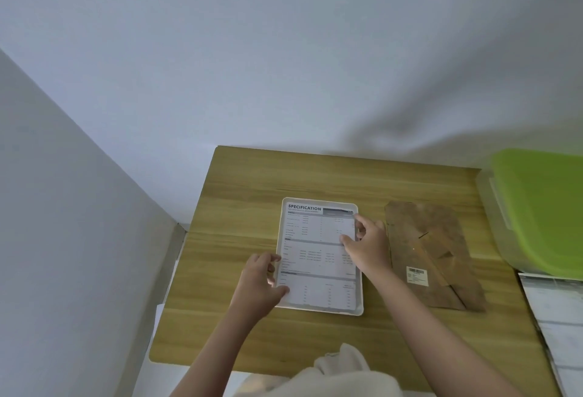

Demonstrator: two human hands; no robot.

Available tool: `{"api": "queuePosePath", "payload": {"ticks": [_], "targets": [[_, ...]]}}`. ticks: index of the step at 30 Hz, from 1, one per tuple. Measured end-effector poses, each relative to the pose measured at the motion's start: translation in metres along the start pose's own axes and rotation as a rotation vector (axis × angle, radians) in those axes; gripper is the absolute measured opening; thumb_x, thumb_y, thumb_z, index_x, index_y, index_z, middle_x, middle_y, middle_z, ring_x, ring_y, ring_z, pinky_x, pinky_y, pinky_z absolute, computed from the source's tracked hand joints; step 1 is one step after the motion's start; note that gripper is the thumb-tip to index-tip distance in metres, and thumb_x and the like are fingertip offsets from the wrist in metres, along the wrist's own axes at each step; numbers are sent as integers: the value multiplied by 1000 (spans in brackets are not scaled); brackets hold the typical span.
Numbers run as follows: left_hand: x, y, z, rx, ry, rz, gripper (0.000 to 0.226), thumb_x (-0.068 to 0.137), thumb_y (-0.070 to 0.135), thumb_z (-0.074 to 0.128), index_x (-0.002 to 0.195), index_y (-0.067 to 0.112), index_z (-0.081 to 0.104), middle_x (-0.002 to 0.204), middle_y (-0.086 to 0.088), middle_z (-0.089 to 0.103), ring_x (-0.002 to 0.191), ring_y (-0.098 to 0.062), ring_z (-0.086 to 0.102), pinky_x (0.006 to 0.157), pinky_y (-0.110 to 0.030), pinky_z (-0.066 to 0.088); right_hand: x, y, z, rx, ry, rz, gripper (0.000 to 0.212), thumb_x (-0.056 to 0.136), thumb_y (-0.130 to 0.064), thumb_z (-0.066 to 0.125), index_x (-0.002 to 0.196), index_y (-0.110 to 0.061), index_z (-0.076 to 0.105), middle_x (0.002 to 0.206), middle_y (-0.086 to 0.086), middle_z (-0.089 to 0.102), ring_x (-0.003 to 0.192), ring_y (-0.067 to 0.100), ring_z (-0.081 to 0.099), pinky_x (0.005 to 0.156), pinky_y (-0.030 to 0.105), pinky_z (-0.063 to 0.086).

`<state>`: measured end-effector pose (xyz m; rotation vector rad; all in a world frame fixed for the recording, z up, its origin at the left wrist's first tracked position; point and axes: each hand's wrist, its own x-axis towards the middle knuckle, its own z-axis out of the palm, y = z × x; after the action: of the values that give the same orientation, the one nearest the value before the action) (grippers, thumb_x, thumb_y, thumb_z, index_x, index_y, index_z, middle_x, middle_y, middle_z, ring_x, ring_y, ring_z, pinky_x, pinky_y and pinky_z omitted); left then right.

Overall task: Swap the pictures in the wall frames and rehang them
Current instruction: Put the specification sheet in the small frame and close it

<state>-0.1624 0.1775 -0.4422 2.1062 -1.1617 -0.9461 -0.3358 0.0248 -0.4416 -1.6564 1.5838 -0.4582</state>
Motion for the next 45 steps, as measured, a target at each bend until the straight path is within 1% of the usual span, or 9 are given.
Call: {"api": "queuePosePath", "payload": {"ticks": [5, 8, 12, 17, 22, 27, 32, 38, 45], "targets": [[-5, 7, 3, 11, 49, 18, 47, 74, 17, 74, 116, 16, 53, 105, 3, 50, 82, -6, 57, 63, -11, 47, -8, 8, -8, 84, 67, -4, 52, 82, -12, 70, 131, -11, 52, 124, 7, 48, 95, 10, 53, 80, 18, 42], [-10, 18, 12, 12, 81, 44, 44, 75, 18, 73, 115, 16, 55, 105, 2, 51, 81, -7, 58, 64, -11, 45, -19, 21, -17, 111, 88, -3, 52, 82, -15, 70, 131, -11, 52, 121, 4, 50, 94, 11, 54, 73, 12, 39], [-16, 46, 40, -25, 129, 27, 39, 75, 20, 73, 110, 17, 57, 102, 2, 53, 78, -5, 58, 68, -13, 43, -35, 44, -42, 143, 100, -29, 48, 82, -15, 70, 127, -12, 55, 115, 1, 51, 91, 11, 54, 74, 11, 40], [-27, 88, 88, -54, 139, 29, 34, 75, 20, 73, 106, 16, 58, 101, 2, 56, 79, -4, 58, 69, -14, 44, -41, 91, -100, 119, 183, -30, 48, 81, -11, 71, 126, -10, 56, 115, 4, 50, 94, 17, 55, 75, 18, 45], [-31, 125, 140, -41, 140, 22, 33, 76, 22, 73, 105, 14, 59, 103, -1, 58, 85, -8, 59, 77, -22, 50, -37, 143, -148, -55, 223, 64, 52, 79, -18, 72, 128, -9, 55, 120, 14, 50, 112, 31, 50, 95, 41, 44], [-36, 146, 186, 4, 121, -50, 48, 79, 30, 69, 121, 14, 54, 115, 0, 53, 104, -11, 55, 89, -23, 45, -32, 168, -173, -173, 58, 171, 66, 82, -35, 68, 138, -13, 43, 129, 15, 42, 120, 31, 44, 99, 38, 40], [-39, 161, 212, 45, 192, -132, 53, 81, 27, 66, 129, 12, 48, 122, -4, 49, 109, -16, 50, 90, -22, 40, -25, 173, -180, -50, -118, 145, 69, 81, -38, 67, 140, -13, 40, 133, 7, 42, 104, 21, 58, 84, 32, 50], [-35, 166, 216, -7, 243, -221, 59, 75, 17, 70, 130, 14, 48, 124, -6, 47, 104, -17, 53, 88, -23, 43, -20, 174, -185, -13, -175, 135, 68, 78, -32, 72, 137, -17, 42, 129, 3, 43, 95, 16, 61, 71, 25, 49], [-39, 168, 202, -105, 197, -210, 57, 69, 13, 77, 122, 17, 56, 115, 1, 62, 95, -10, 56, 78, -23, 44, -24, 180, -192, 231, -160, 160, 65, 69, -14, 80, 126, -18, 50, 103, -1, 63, 86, 9, 61, 62, 18, 45]]}}
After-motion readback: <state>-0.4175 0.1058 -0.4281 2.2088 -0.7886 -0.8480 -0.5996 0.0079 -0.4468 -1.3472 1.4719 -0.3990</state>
